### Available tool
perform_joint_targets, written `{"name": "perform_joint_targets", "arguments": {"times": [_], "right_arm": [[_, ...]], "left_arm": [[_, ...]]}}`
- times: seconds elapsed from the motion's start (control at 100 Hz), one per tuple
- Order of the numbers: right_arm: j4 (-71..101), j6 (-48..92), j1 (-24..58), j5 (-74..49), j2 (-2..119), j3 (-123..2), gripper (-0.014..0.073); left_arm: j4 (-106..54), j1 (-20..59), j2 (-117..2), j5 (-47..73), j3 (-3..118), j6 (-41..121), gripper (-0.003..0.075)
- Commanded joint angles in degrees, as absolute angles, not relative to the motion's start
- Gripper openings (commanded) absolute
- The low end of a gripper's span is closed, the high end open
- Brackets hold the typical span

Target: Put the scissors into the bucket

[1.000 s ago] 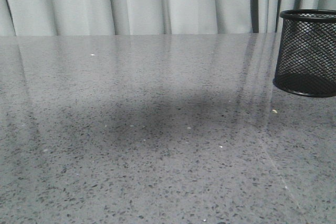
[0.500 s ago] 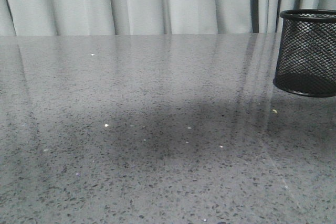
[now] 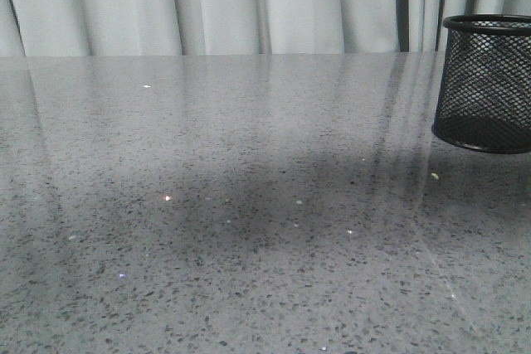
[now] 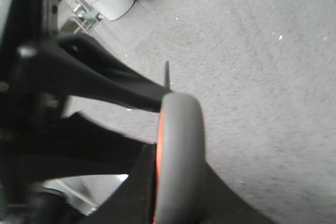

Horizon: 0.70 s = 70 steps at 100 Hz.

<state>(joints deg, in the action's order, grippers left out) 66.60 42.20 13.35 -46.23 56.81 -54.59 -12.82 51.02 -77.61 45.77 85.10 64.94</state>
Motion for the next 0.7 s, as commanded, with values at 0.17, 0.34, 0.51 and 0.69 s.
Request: {"name": "perform_joint_targets", "arguments": {"times": [0.17, 0.34, 0.51, 0.69], "right_arm": [[55.21, 41.18, 12.92, -43.33, 56.78, -62.91, -0.0062], [35.68, 28.32, 12.92, -54.95, 58.63, -76.76, -0.0062], [16.00, 16.32, 12.92, -74.24, 64.79, -93.31, -0.0062], [10.32, 9.82, 12.92, -74.23, 65.33, -97.14, -0.0062]], "left_arm": [[-15.85, 51.49, -62.89, 44.69, 87.29, 52.25, 0.0489], [-13.11, 51.49, -53.82, 53.36, 87.29, 43.98, 0.0243], [-8.28, 51.49, -45.06, 56.29, 84.97, 36.04, 0.0067], [-2.18, 51.49, -38.06, 56.26, 79.66, 26.22, 0.0060]]}}
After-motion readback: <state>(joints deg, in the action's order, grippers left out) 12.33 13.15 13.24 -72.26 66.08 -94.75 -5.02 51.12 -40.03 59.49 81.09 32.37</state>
